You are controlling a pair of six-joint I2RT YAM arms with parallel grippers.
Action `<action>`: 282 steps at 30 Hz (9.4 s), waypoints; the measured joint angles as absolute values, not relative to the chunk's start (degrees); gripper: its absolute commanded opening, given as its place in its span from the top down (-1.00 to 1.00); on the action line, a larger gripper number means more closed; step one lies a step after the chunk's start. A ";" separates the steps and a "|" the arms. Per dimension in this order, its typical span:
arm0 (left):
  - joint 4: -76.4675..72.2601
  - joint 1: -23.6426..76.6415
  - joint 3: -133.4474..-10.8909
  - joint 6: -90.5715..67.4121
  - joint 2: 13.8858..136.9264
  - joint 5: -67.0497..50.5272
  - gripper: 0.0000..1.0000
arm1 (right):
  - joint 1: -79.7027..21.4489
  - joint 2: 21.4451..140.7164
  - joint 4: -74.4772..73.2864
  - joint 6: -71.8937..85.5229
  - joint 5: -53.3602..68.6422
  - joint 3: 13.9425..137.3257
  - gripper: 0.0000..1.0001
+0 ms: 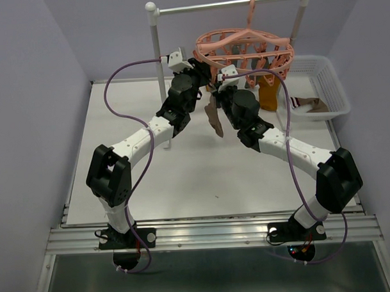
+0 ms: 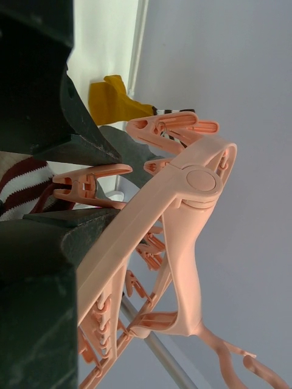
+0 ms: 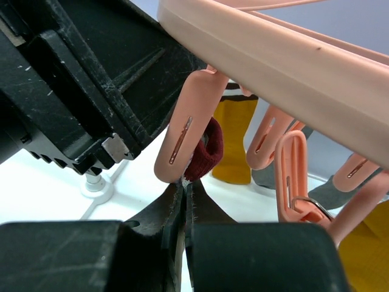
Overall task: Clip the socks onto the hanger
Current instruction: Clamp the sock onto the hanger, then open the clamp at the hanger.
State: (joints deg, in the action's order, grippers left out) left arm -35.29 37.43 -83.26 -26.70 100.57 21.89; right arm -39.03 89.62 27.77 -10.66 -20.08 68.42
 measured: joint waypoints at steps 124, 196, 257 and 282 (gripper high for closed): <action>-26.30 29.71 -75.64 -22.48 93.01 24.45 -0.98 | -16.78 74.96 -29.06 -3.95 -46.06 88.25 -1.00; -39.40 29.23 -78.32 -6.37 101.12 -27.24 -0.94 | -16.21 94.78 -37.80 -28.67 11.73 111.70 -0.32; -48.88 31.11 -79.94 -16.49 105.91 -21.30 1.00 | -16.19 94.21 -37.30 -22.00 7.20 111.59 -0.57; -47.55 33.01 -77.36 -15.05 105.12 -16.27 1.00 | -16.19 94.83 -46.54 -42.13 29.34 117.54 -0.50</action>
State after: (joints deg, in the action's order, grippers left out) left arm -47.55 33.01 -77.36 -15.05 105.12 -16.27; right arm -16.19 94.83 -46.54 -42.13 29.34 117.54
